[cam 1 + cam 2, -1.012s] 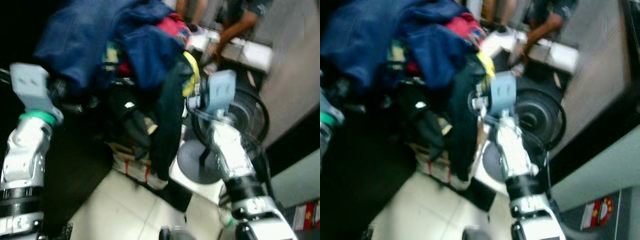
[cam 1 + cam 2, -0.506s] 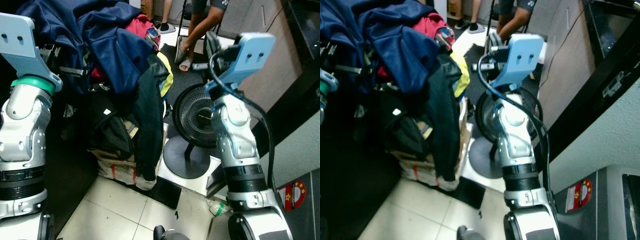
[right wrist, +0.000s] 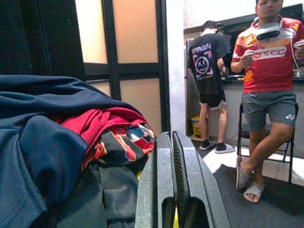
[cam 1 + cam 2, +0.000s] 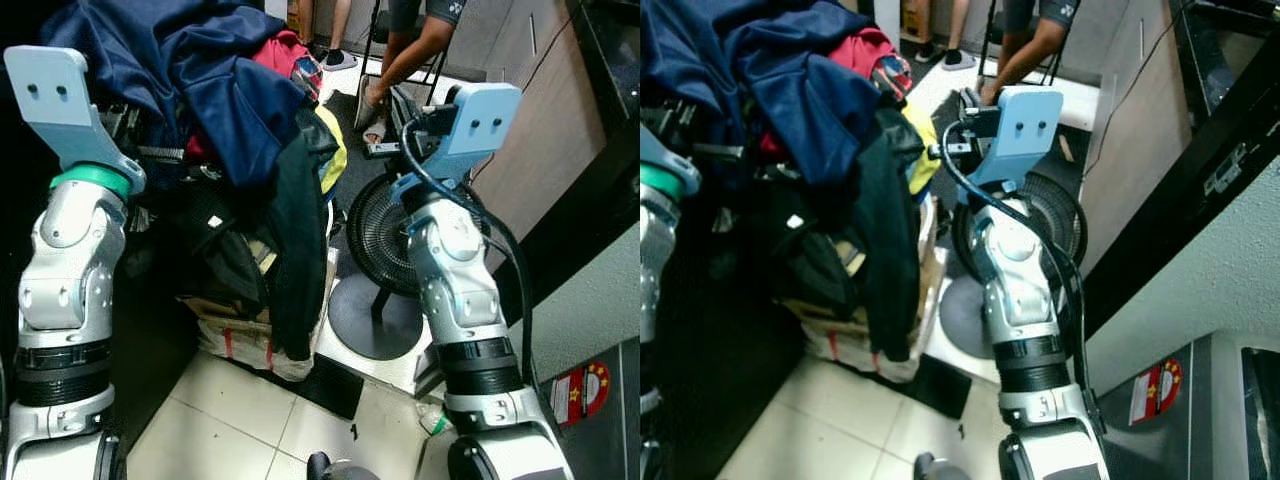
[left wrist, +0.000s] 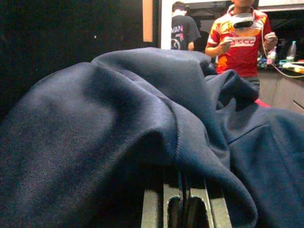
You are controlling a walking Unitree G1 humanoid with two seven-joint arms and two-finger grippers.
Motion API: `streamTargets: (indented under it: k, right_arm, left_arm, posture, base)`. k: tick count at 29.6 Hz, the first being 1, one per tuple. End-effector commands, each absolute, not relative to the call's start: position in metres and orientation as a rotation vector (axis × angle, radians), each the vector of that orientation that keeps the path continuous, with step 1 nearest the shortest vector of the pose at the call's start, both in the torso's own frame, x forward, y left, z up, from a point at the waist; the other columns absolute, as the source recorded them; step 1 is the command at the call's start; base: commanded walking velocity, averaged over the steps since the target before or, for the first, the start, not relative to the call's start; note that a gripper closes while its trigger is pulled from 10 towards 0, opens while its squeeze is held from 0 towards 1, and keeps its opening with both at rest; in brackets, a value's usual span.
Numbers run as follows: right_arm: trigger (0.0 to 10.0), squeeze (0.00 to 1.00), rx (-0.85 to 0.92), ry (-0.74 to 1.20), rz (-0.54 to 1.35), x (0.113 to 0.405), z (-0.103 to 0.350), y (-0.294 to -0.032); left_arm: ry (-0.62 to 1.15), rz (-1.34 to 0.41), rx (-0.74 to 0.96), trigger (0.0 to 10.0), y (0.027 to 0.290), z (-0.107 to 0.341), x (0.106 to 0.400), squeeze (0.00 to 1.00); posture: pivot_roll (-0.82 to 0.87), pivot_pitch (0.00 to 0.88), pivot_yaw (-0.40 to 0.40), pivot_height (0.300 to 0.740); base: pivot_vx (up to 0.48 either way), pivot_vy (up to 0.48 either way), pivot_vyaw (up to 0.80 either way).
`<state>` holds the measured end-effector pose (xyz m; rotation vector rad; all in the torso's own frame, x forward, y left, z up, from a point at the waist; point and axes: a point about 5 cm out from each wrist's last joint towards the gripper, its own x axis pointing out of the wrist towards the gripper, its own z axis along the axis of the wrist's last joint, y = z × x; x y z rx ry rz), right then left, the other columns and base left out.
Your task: Clothes washing
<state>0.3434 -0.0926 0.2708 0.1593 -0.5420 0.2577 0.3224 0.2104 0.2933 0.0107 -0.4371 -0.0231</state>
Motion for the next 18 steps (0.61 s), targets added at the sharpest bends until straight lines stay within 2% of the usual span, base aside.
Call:
streamTargets:
  k: [1, 3, 15, 18]
  right_arm:
    - [10.0, 0.00, 0.163, -0.533, 0.255, 0.3422, 0.2685, -0.0938]
    - [10.0, 0.00, 0.161, -0.531, 0.254, 0.3424, 0.2687, -0.0942]
    - [10.0, 0.00, 0.155, -0.522, 0.254, 0.3432, 0.2679, -0.0941]
    - [10.0, 0.00, 0.153, -0.521, 0.252, 0.3434, 0.2674, -0.0950]
  left_arm:
    - [-0.440, -0.019, 0.011, 10.0, 0.2109, 0.2940, 0.3198, 0.00]
    - [-0.439, -0.018, 0.007, 10.0, 0.2113, 0.2940, 0.3197, 0.00]
    - [-0.455, -0.037, -0.024, 10.0, 0.2091, 0.2966, 0.3187, 0.00]
    - [-0.454, -0.032, -0.002, 10.0, 0.2096, 0.2971, 0.3188, 0.00]
  posture:
    - [0.13, 0.021, 0.010, 0.740]
    - [0.13, 0.022, 0.010, 0.740]
    - [0.13, 0.023, 0.012, 0.740]
    - [0.13, 0.024, 0.012, 0.740]
  base:
    - [0.000, 0.480, 0.00]
    - [0.000, 0.480, 0.00]
    - [0.000, 0.000, 0.00]
    - [0.000, 0.370, 0.00]
